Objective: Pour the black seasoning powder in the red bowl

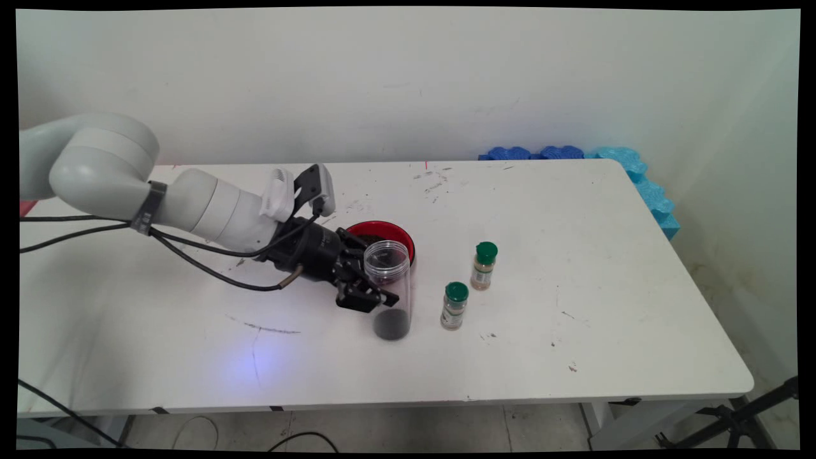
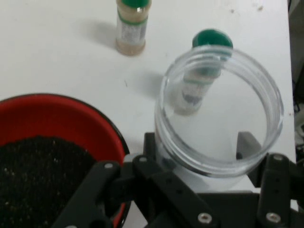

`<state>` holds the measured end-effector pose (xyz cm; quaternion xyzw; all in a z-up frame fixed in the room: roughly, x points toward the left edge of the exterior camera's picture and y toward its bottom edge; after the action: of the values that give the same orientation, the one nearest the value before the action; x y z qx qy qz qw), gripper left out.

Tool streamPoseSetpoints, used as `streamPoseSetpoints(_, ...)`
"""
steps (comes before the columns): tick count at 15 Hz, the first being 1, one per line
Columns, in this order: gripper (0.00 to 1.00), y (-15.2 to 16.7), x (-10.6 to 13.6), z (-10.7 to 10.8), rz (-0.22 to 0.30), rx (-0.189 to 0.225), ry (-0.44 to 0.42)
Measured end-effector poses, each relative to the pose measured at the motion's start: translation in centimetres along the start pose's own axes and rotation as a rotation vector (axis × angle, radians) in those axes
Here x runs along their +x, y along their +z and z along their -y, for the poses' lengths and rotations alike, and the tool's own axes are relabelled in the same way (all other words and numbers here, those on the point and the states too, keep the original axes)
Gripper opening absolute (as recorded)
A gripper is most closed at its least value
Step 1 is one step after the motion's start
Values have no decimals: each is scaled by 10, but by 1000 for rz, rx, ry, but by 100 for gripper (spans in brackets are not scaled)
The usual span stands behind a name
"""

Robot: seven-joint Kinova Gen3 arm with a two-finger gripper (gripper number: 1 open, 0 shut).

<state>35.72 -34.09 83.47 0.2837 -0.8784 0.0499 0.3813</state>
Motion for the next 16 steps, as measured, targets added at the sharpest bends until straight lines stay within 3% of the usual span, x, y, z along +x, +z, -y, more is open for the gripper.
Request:
streamPoseSetpoints(7,0,-11,14,-5,-13,-24,-14)
streamPoseSetpoints(16,0,-75,51,-13,-12,-61,-12)
